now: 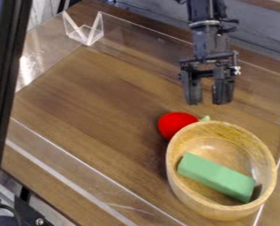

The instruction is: Move the red object to the right side of the table

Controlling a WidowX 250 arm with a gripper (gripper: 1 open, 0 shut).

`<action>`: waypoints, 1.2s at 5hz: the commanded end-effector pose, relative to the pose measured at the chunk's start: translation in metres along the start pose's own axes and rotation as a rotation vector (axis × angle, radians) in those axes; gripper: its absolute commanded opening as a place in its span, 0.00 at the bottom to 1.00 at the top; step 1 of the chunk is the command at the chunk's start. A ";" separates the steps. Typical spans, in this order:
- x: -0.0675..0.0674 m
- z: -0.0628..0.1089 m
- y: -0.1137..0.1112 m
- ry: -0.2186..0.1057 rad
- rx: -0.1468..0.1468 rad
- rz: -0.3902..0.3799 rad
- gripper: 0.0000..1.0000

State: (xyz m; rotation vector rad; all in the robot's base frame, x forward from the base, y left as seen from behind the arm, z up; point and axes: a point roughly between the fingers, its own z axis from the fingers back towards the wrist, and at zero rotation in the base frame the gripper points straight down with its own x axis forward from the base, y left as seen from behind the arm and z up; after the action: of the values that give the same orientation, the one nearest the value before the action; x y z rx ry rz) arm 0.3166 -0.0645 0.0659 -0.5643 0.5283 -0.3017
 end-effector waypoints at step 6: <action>-0.048 0.030 -0.035 -0.179 -0.030 0.072 1.00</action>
State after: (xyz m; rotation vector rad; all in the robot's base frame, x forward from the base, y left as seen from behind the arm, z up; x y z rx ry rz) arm 0.2871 -0.0615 0.1057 -0.6092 0.4567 -0.1518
